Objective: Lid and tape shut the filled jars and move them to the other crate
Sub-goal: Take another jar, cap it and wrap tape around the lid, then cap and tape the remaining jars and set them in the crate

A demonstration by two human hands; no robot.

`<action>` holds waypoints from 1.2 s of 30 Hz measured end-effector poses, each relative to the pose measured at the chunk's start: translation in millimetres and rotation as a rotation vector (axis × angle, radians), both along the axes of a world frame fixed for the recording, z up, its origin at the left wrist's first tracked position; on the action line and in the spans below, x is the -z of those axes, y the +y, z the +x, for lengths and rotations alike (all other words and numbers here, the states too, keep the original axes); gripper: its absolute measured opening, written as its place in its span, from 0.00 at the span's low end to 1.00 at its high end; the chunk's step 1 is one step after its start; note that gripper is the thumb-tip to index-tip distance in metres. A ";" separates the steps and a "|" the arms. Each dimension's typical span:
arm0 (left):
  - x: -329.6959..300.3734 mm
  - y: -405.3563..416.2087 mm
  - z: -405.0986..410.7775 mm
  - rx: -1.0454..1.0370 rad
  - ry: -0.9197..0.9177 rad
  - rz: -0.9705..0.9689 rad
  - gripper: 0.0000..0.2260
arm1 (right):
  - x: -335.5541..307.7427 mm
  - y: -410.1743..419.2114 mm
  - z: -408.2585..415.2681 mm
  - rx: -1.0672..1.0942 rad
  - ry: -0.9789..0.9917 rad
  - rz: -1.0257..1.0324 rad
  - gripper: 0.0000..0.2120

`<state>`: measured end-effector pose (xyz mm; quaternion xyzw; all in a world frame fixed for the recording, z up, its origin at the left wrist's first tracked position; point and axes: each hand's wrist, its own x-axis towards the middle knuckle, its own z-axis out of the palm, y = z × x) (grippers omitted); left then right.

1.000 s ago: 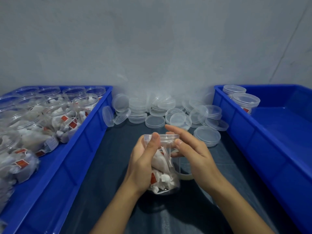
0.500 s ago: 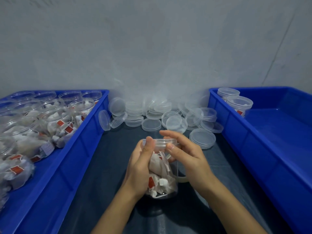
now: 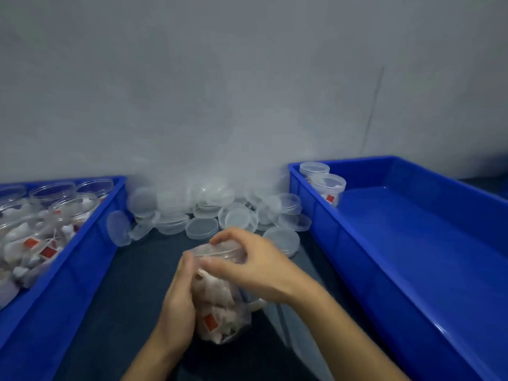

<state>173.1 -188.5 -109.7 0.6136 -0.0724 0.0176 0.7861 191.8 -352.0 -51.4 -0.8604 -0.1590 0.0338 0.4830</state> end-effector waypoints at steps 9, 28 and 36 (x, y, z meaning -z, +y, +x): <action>-16.9 -37.1 11.7 -0.254 -0.212 0.318 0.26 | -71.8 -34.2 21.7 0.228 -0.212 -0.141 0.28; -91.2 -189.2 114.9 0.251 -0.340 0.689 0.20 | -97.7 -179.3 97.0 0.799 -0.261 -0.154 0.35; -86.7 -195.4 119.2 0.311 -0.373 0.706 0.24 | -86.1 -191.0 96.8 0.901 -0.253 -0.174 0.34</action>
